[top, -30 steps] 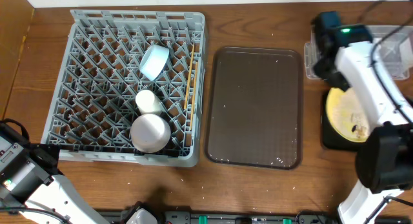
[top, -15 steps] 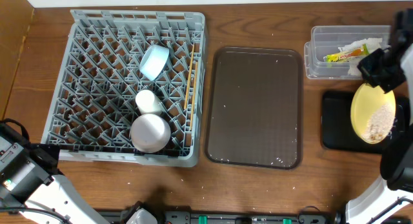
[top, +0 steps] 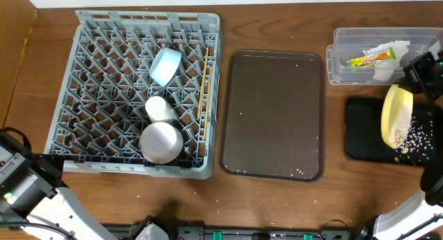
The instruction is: Sort waste into correct bins and load items into the dishwasher
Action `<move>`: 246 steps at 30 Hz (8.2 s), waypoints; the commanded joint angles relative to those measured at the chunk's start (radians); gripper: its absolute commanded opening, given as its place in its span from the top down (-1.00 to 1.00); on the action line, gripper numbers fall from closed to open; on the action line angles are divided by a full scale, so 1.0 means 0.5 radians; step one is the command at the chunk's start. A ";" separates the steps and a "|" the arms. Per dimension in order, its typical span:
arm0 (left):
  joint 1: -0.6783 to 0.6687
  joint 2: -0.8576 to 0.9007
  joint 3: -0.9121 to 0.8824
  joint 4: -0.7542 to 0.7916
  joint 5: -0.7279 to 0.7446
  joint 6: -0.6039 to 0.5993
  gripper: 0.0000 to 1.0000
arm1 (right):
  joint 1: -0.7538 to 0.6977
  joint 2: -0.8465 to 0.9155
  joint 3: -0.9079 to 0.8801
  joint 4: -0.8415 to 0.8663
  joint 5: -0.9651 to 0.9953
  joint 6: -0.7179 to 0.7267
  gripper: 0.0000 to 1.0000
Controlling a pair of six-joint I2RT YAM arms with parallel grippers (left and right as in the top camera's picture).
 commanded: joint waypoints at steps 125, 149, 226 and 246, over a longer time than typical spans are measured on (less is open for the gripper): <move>0.008 -0.005 0.034 -0.008 -0.027 -0.018 -1.00 | 1.878 -0.002 -0.285 3.223 -0.240 1.491 0.98; 0.008 -0.005 0.034 -0.008 -0.026 -0.019 -1.00 | 1.897 0.324 -0.124 3.094 -0.341 1.314 -0.99; 0.008 -0.005 0.034 -0.008 -0.026 -0.019 -1.00 | 1.368 -2.485 -2.351 1.257 0.709 -0.858 -0.99; 0.008 -0.005 0.034 -0.008 -0.027 -0.018 -1.00 | 1.130 -3.612 -3.365 2.237 1.032 -0.906 -0.99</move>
